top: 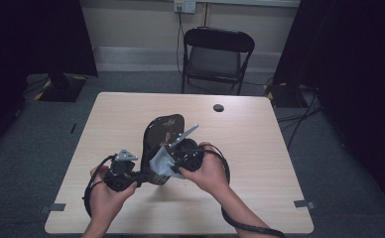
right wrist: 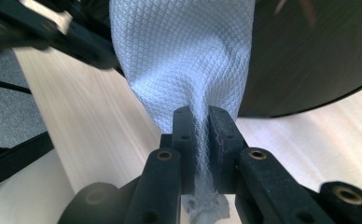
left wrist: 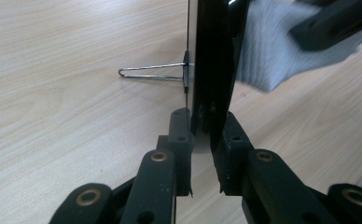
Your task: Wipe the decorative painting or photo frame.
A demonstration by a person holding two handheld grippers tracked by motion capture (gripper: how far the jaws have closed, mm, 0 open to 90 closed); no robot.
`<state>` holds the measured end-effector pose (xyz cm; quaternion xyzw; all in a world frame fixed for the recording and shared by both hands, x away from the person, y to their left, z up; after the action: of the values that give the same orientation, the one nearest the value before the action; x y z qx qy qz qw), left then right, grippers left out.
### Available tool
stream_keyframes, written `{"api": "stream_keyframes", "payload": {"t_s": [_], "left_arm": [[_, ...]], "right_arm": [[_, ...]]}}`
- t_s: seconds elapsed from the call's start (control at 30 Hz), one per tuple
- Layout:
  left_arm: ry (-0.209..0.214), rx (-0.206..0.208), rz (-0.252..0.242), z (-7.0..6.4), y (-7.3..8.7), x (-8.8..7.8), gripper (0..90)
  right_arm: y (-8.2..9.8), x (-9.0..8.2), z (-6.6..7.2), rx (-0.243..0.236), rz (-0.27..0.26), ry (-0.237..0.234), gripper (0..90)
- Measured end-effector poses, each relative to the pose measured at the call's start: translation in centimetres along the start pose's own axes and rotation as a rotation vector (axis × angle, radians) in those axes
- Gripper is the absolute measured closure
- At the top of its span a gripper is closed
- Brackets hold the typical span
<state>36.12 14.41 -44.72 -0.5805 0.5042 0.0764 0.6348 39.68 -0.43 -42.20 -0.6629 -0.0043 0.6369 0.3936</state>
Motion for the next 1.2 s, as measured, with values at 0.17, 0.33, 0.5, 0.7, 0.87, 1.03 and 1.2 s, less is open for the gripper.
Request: {"api": "stream_keyframes", "payload": {"t_s": [0.17,0.33,0.5,0.7,0.87,1.03,1.2], "left_arm": [[0.000,0.001,-0.001,0.1,-0.1,0.1,78.9],[0.003,-0.006,-0.006,0.1,-0.3,0.3,78.9],[0.001,-0.003,-0.011,0.2,-0.4,0.4,78.8],[0.002,-0.008,-0.012,0.3,-0.4,0.4,78.6],[0.008,-0.011,-0.008,0.3,-0.3,0.3,78.3],[0.009,-0.020,-0.016,0.5,-0.2,0.2,76.9],[0.010,-0.024,-0.018,0.8,-0.1,-0.2,72.2]], "right_arm": [[1.3,1.8,-0.7,0.026,0.030,0.000,82.5],[2.6,3.5,-1.2,0.049,0.061,0.003,82.5],[4.0,5.1,-1.7,0.080,0.081,-0.004,82.5],[5.3,6.5,-1.8,0.092,0.111,-0.007,82.5],[6.1,7.2,-1.7,0.090,0.128,-0.005,82.5],[6.4,7.0,-1.6,0.097,0.122,-0.017,82.5],[6.0,5.1,-1.8,0.106,0.081,-0.017,82.5]]}}
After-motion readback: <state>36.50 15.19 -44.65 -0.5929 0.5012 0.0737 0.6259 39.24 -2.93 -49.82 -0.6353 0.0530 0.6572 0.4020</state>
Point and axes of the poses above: each handheld gripper's, and its own axes: x roughly forward along the jaws, y roughly out of its underside, z roughly to its left, the point moved 7 cm from there along x, roughly forward along the jaws, and after that the axes turned 1 degree about -y, right-handed, at the moved point
